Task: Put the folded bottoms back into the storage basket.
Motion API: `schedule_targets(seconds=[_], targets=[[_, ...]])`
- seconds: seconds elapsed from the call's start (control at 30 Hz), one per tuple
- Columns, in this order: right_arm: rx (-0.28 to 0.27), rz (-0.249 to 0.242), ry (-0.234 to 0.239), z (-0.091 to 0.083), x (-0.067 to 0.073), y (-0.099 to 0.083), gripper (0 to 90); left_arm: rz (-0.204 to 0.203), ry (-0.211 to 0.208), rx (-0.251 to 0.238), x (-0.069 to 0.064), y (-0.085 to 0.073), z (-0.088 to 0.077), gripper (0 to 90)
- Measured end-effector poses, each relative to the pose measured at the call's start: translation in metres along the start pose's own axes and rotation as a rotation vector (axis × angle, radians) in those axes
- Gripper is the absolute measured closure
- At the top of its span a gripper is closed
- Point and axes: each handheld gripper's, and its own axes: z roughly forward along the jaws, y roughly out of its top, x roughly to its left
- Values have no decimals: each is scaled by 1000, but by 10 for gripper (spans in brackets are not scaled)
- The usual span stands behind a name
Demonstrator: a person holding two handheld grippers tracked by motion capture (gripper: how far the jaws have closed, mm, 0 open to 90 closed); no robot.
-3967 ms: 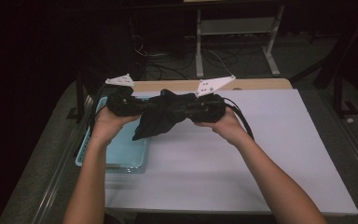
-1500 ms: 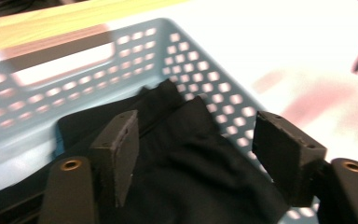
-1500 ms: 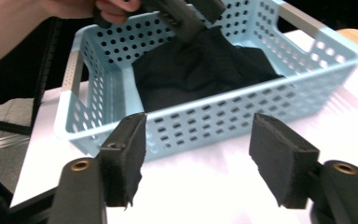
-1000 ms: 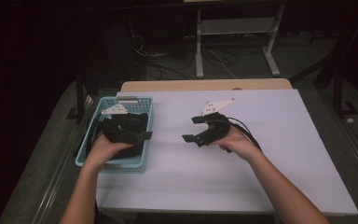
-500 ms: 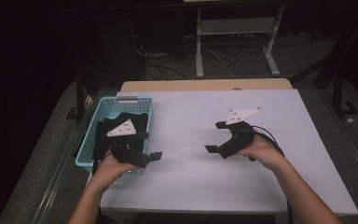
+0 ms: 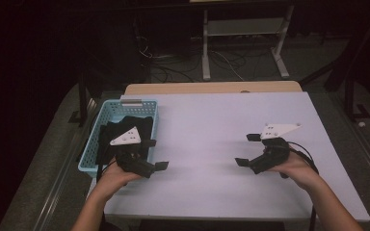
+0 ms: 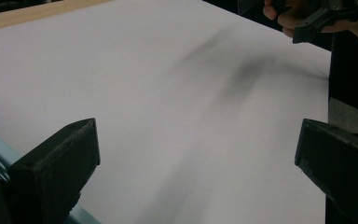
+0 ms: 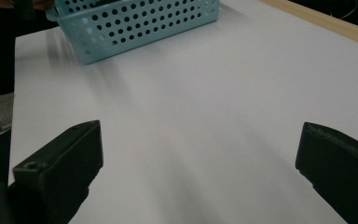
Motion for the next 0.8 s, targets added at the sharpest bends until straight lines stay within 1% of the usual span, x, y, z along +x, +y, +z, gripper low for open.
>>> schedule_targets(seconds=[0.27, 0.47, 0.6, 0.7, 0.8], targets=[[-8, 40, -38, -25, -3, -27, 9, 6, -5, 10, 0, -1, 1, 0], [-26, 66, -64, -42, -5, -43, 9, 9, -5, 16, 0, -1, 1, 0], [-39, 82, -79, -50, -6, -52, 10, 10, -5, 18, 0, -1, 1, 0], [-39, 88, -89, -54, -7, -58, 10, 12, -5, 20, 0, -1, 2, 0], [-44, 95, -91, -57, -8, -63, 11, 13, -4, 22, -1, -1, 2, 0]])
